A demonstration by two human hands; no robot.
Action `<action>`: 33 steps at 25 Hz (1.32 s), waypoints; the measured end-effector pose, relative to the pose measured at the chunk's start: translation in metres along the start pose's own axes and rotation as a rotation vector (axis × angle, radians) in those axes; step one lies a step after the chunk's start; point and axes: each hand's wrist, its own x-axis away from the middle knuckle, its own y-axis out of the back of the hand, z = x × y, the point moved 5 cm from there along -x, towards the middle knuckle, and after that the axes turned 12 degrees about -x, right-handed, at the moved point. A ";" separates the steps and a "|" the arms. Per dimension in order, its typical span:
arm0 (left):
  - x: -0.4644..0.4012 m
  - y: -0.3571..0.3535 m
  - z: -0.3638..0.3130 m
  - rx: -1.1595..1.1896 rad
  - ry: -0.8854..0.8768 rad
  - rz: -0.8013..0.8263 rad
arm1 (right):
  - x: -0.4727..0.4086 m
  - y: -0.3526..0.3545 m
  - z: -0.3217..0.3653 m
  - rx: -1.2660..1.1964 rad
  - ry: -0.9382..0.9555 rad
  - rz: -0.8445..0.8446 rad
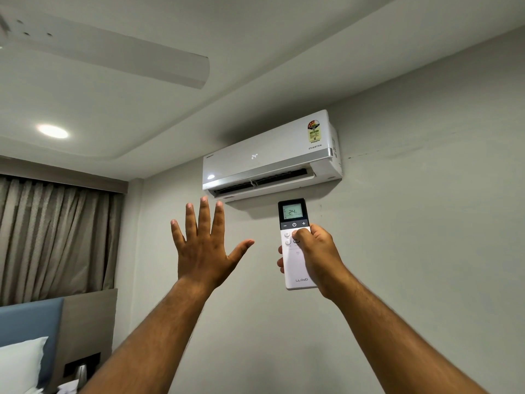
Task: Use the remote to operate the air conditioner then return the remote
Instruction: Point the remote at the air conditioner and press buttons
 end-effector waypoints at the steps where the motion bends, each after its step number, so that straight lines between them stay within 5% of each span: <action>1: 0.000 0.000 0.001 -0.001 0.001 0.000 | 0.000 -0.001 0.000 -0.004 0.002 0.003; 33: 0.006 -0.010 0.015 0.149 0.045 0.097 | 0.000 -0.014 -0.018 -0.046 -0.087 -0.127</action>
